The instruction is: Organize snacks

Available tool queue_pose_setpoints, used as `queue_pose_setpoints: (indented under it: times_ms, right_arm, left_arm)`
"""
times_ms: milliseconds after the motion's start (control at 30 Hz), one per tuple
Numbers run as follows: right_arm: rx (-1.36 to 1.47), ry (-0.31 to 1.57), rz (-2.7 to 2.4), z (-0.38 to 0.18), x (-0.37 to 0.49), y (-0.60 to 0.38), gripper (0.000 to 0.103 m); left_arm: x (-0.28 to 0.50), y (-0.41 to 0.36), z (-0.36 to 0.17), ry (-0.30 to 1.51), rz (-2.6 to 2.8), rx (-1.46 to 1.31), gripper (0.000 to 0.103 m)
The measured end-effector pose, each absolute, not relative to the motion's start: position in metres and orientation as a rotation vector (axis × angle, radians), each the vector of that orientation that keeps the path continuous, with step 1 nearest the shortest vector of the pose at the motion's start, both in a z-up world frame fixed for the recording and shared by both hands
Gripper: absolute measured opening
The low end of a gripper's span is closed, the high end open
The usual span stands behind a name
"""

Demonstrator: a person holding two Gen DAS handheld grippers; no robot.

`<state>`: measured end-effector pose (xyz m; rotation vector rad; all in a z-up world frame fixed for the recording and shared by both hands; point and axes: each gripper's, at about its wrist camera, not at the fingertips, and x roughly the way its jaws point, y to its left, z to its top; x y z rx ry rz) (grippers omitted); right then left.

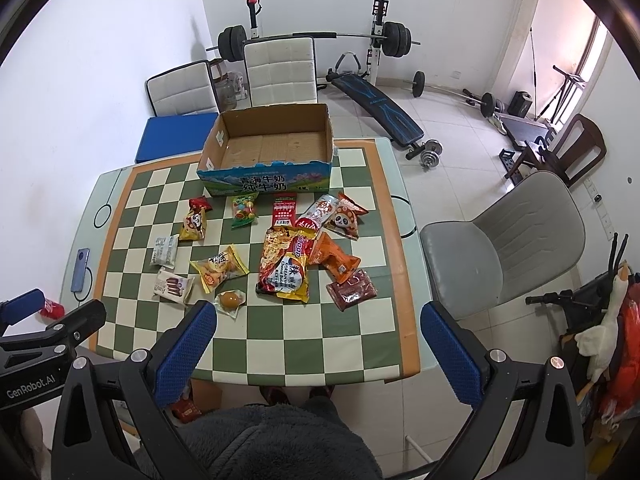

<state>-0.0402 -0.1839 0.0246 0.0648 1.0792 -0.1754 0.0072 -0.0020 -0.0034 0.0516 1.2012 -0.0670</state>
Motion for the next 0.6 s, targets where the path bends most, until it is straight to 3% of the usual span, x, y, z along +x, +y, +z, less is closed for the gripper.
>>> queue_pose_setpoints:
  times_ms: [600]
  right_arm:
    - [0.069, 1.087, -0.172, 0.0252, -0.0402, -0.1864, 0.103]
  left_arm:
    - [0.0056, -0.0023, -0.0038, 1.201, -0.067, 0.05, 0.103]
